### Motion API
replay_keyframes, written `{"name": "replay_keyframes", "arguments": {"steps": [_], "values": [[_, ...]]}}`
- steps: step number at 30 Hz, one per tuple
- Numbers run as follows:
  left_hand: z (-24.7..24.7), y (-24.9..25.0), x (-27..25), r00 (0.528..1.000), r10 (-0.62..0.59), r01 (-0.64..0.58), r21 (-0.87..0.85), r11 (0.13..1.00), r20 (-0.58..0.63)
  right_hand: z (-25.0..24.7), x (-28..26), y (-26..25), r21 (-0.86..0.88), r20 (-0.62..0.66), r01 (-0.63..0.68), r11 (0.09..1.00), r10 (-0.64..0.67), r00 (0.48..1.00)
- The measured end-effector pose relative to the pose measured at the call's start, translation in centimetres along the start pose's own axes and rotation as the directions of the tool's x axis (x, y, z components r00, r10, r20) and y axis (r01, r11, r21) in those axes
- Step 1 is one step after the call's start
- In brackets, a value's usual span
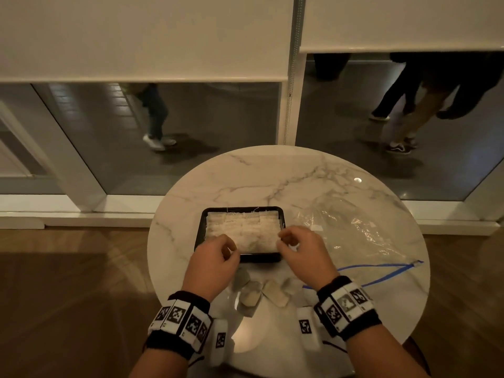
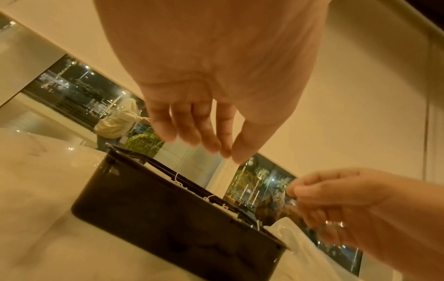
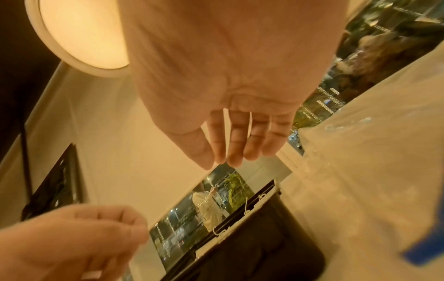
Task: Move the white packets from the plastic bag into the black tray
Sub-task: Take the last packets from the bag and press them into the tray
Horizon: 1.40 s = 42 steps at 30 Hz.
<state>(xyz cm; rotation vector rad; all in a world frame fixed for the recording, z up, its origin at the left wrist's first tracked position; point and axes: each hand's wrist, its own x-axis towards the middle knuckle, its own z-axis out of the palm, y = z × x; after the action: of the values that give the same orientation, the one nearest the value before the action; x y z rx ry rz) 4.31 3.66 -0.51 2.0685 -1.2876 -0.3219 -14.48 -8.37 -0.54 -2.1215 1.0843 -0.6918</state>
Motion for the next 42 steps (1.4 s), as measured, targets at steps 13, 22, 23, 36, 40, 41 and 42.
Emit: {"name": "replay_keyframes", "arguments": {"steps": [13, 22, 23, 36, 40, 41, 42], "values": [[4.1, -0.5, -3.3, 0.889, -0.210, 0.056, 0.361, 0.931, 0.406, 2.2, -4.4, 2.1, -0.414, 0.322, -0.088, 0.906, 0.236, 0.917], [3.1, 0.3, -3.2, 0.942, -0.103, -0.004, 0.319, 0.948, 0.319, 1.6, -4.3, 2.8, -0.482, 0.317, -0.061, 0.874, 0.239, 0.918], [2.9, 0.4, -3.2, 0.950, -0.089, -0.006, 0.302, 0.953, 0.300, 1.6, -4.3, 2.9, -0.471, 0.307, -0.069, 0.880, 0.237, 0.922], [0.9, -0.6, -1.9, 0.977, -0.121, 0.159, -0.219, 0.963, 0.176, 0.7, -4.2, 2.8, -0.282, 0.161, -0.200, 0.938, 0.252, 0.954], [0.9, -1.1, -1.7, 0.973, -0.159, 0.209, -0.350, 0.913, 0.166, -0.2, -3.7, 1.4, 0.315, 0.194, -0.383, 0.868, 0.336, 0.922], [1.0, -1.0, -1.7, 0.970, -0.171, 0.224, -0.357, 0.907, 0.172, -0.4, -3.7, 0.8, 0.456, 0.245, -0.438, 0.775, 0.364, 0.899], [1.2, -1.0, -1.7, 0.967, -0.181, 0.235, -0.356, 0.904, 0.181, -0.5, -3.6, 0.4, 0.566, 0.296, -0.477, 0.672, 0.375, 0.879]]}}
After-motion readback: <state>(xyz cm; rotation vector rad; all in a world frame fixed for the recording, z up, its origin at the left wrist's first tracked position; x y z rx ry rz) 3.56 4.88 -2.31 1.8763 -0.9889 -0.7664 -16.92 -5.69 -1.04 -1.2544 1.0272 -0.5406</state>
